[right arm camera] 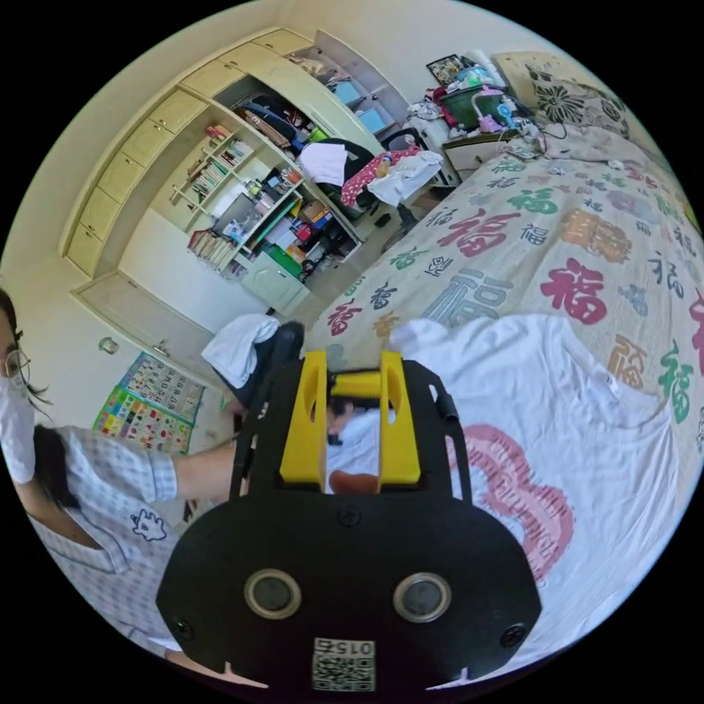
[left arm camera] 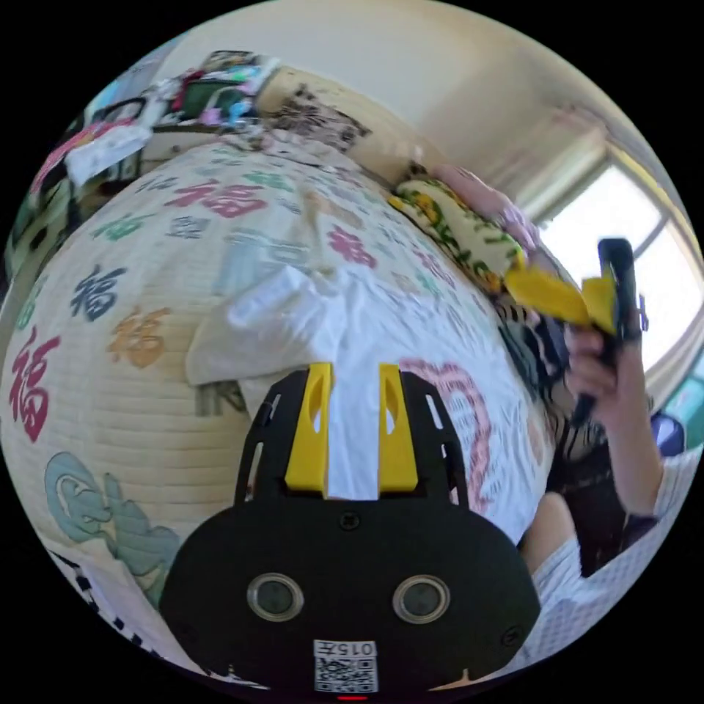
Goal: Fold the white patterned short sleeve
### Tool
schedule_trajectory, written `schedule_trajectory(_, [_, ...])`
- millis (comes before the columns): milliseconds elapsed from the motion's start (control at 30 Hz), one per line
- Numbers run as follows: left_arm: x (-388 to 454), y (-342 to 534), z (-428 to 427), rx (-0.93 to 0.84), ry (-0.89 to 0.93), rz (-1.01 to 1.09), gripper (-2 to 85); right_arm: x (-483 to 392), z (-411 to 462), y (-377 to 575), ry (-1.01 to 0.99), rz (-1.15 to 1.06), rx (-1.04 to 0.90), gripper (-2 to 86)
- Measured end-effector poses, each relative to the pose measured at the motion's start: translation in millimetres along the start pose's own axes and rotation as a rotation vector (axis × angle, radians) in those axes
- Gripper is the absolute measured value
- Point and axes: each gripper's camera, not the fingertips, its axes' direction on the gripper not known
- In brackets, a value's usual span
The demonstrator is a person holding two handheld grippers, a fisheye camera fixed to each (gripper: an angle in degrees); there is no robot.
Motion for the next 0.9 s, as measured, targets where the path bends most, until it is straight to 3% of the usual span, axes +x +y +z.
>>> schedule_trajectory(100, [51.3, 37.3, 7.3, -0.092, 0.073, 0.162, 9.5, -4.1, 49.6, -29.1, 0.115, -0.051, -0.084, 14.1])
schedule_trajectory(200, [65.1, 79.9, -8.0, -0.086, 0.113, 0.14, 9.2, -8.4, 126.3, -54.3, 0.196, -0.117, -0.347, 15.3])
schedule_trajectory(267, [64.2, 99.5, -28.3, -0.056, 0.147, 0.105, 9.0, -10.6, 173.0, -54.8, 0.352, -0.172, -0.515, 12.9])
schedule_trajectory(333, [59.3, 115.2, -58.9, -0.023, 0.165, 0.073, 8.7, -7.2, 210.7, -47.2, 0.609, -0.215, -0.609, 1.4])
schedule_trajectory(400, [52.3, 117.1, -83.1, 0.02, 0.156, 0.054, 8.7, -9.4, 213.8, -43.3, 0.651, -0.227, -0.56, 0.3])
schedule_trajectory(600, [31.8, 103.2, -151.4, 0.176, 0.177, -0.023, 9.1, -2.9, 123.3, -10.5, 0.37, -0.069, -0.196, -0.2])
schedule_trajectory(733, [42.6, 102.8, -172.0, 0.181, 0.024, -0.004, 10.4, 17.7, 100.9, 34.2, 0.553, 0.019, -0.241, 1.0])
schedule_trajectory(900, [54.7, 90.9, -171.3, 0.078, 0.092, 0.04, 11.7, 45.0, 99.6, 69.8, 0.365, 0.188, -0.183, 6.5])
